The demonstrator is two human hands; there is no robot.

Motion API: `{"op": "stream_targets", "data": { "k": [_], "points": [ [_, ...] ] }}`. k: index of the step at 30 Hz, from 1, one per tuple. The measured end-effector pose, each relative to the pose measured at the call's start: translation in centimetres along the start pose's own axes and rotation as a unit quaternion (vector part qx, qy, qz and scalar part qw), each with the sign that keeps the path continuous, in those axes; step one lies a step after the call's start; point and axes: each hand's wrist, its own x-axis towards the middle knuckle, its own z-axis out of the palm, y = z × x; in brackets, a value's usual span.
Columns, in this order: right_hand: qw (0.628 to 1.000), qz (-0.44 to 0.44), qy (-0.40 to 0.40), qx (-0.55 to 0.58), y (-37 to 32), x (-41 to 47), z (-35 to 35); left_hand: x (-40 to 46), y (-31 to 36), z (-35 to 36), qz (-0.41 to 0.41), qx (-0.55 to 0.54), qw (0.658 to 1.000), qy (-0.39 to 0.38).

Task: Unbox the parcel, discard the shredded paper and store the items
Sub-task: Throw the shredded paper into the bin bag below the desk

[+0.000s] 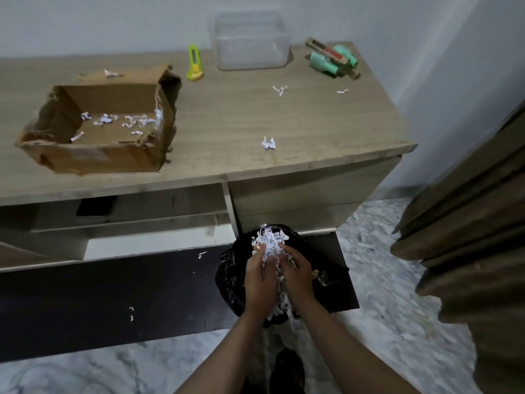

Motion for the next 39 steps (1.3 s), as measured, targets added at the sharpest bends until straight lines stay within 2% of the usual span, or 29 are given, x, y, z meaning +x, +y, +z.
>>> {"op": "stream_targets", "data": {
  "k": [7,9,14,18,23,32,35,39],
  "points": [
    [0.999,-0.033,-0.007,-0.027,4.6,4.3,1.1,4.7,-5.3,1.4,0.015,0.017,0.999,-0.023],
    [0.999,-0.034,-0.005,-0.036,5.3,5.1,1.1,6.0,-6.7,1.6,-0.005,0.022,1.000,-0.022],
    [0.998,-0.030,-0.025,-0.053,5.5,5.4,0.5,5.0,-5.7,0.6,-0.038,0.019,0.998,-0.040],
    [0.996,-0.030,-0.029,-0.078,4.6,4.4,-0.4,2.9,-4.6,-0.6,-0.030,0.014,0.997,-0.065],
    [0.997,-0.018,-0.010,-0.078,0.6,1.8,-1.4,-0.7,-1.0,-3.0,-0.040,-0.021,0.998,-0.043],
    [0.994,-0.002,0.001,-0.105,-9.5,-4.6,-1.7,-7.2,8.7,-8.0,0.009,0.007,1.000,-0.018],
    [0.990,-0.050,-0.003,-0.129,-12.4,-5.4,-1.4,-7.6,11.6,-9.0,0.019,0.019,1.000,-0.012],
    [0.983,-0.123,0.016,-0.137,-16.2,-4.8,-1.2,-5.1,15.4,-10.3,0.084,0.051,0.995,0.006]
  ]
}}
